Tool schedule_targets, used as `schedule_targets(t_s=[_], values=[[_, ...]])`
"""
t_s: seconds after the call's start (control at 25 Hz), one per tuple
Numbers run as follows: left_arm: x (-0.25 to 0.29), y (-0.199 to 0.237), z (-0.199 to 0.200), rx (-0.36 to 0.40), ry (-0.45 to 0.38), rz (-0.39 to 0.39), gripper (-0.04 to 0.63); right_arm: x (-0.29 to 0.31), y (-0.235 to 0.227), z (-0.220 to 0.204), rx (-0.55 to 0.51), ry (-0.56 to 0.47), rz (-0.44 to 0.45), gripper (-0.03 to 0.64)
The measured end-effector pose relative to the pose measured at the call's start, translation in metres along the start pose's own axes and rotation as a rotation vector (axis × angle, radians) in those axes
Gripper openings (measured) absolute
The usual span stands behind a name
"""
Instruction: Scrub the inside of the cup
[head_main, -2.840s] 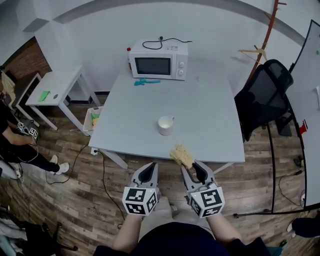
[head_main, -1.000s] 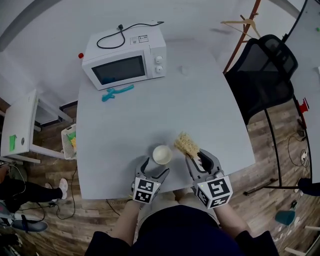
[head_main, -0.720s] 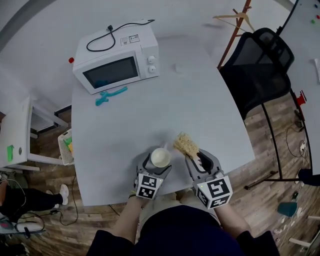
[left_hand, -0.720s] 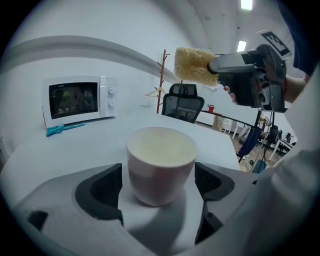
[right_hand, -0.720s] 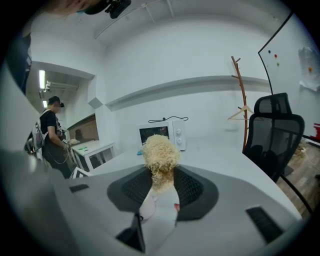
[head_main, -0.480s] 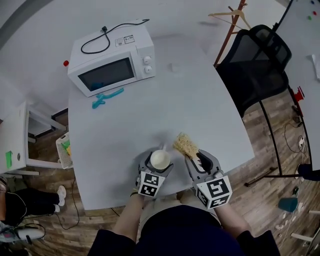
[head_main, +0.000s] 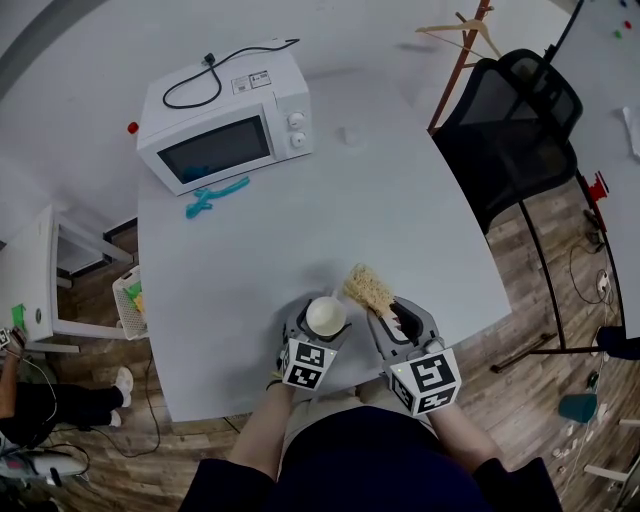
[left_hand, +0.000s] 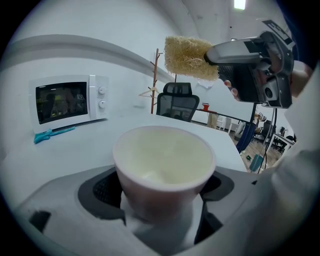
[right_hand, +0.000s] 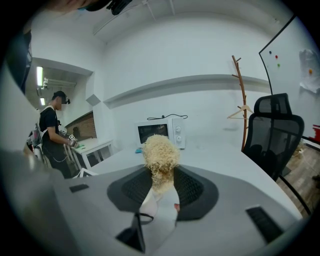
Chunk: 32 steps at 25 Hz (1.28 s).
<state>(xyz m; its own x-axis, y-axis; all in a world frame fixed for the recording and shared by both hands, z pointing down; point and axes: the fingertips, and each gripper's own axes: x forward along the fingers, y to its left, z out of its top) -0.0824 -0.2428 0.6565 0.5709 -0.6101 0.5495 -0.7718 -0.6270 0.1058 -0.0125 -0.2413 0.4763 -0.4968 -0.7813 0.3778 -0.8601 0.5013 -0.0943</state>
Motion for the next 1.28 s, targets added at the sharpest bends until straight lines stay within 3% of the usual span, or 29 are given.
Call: schedule_targets(t_s=[0.24,0.48,0.92,1.28], values=[[-0.005,0.003,-0.001,0.055,0.018,0.012,0.431,0.004,0.018,-0.006,-0.093,0.051,0.094,0.137],[-0.020,0.011,0.002,0.116,0.028,0.040,0.431,0.008,0.037,-0.024,-0.306,0.155,0.240,0.137],[-0.035,0.025,-0.004,0.321,0.137,0.099,0.431,0.024,0.068,-0.044,-0.930,0.297,0.452,0.135],[-0.036,0.029,-0.001,0.431,0.198,0.110,0.431,0.045,0.086,-0.060,-1.461,0.338,0.526,0.135]])
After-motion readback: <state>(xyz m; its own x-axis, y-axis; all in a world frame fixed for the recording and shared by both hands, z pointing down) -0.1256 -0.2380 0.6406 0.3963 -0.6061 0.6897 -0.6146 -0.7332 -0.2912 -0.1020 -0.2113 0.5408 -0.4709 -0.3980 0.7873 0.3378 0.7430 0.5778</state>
